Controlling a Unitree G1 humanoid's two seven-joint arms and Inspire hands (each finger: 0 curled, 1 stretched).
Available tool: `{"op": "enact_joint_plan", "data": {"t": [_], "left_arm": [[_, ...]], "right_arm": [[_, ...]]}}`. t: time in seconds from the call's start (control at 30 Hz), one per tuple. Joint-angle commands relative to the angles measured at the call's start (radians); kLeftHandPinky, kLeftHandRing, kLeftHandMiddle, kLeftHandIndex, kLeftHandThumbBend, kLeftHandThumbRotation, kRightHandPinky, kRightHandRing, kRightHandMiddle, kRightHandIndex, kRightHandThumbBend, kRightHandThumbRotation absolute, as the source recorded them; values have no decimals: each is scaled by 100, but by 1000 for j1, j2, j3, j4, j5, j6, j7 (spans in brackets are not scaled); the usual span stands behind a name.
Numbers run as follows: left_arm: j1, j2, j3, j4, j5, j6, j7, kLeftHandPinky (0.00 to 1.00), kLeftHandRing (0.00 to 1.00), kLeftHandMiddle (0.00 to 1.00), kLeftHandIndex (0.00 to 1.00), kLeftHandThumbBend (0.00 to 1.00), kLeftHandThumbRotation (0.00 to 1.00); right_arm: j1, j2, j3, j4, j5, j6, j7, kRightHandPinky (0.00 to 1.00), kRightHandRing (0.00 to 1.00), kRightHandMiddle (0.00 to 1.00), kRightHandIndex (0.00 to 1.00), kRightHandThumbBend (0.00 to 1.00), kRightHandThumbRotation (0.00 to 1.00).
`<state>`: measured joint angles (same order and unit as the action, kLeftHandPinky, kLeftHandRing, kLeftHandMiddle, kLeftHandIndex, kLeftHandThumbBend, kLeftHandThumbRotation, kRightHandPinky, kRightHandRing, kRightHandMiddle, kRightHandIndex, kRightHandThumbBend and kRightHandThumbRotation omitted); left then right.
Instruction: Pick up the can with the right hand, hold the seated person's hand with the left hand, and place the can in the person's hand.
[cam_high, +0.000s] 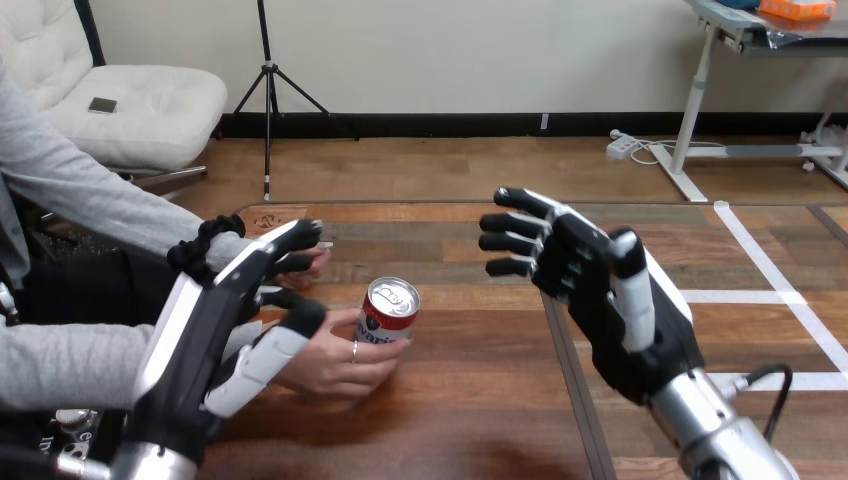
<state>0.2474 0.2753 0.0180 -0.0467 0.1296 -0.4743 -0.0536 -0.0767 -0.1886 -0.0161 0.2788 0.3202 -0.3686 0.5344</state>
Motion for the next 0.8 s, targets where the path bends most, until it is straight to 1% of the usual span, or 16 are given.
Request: {"op": "enact_joint_plan", "data": {"t": [0.0,0.07,0.13,0.2,0.27,0.43,0.63,0.73,0.77], "left_arm": [[6,-56,16,-28,-37,-37,35,72,85,86,85,78,100],[11,-61,16,-28,-41,-44,35,73,86,87,85,75,100],[18,-71,14,-24,-44,-63,38,74,87,88,86,73,100],[23,-83,14,-13,-48,-91,43,75,88,89,87,70,100],[25,-87,14,-5,-55,-105,40,76,89,90,87,67,100],[33,-93,14,1,-78,-123,22,76,90,91,88,67,100],[47,-83,8,-8,-118,-127,-22,78,92,92,89,67,100],[50,-84,5,-11,-139,-126,-41,80,93,91,90,68,100],[54,-81,3,-18,-148,-117,-52,80,93,91,90,69,100]], "right_arm": [[1,22,-32,-89,26,-11,-20,76,82,81,84,100,100],[8,24,-32,-97,25,-11,-26,77,82,82,84,100,100],[19,27,-34,-102,37,-17,-16,77,82,82,84,100,100],[36,32,-35,-114,46,-17,-15,77,82,82,85,100,100],[49,37,-35,-125,54,-12,-17,77,83,83,85,100,100],[75,52,-37,-144,68,-10,-18,79,84,84,85,100,100],[106,66,-36,-165,79,0,-18,81,85,85,85,100,100],[120,71,-34,-174,71,1,-31,82,84,84,84,100,100],[124,75,-34,-174,71,-1,-33,82,84,84,84,100,100]]}}
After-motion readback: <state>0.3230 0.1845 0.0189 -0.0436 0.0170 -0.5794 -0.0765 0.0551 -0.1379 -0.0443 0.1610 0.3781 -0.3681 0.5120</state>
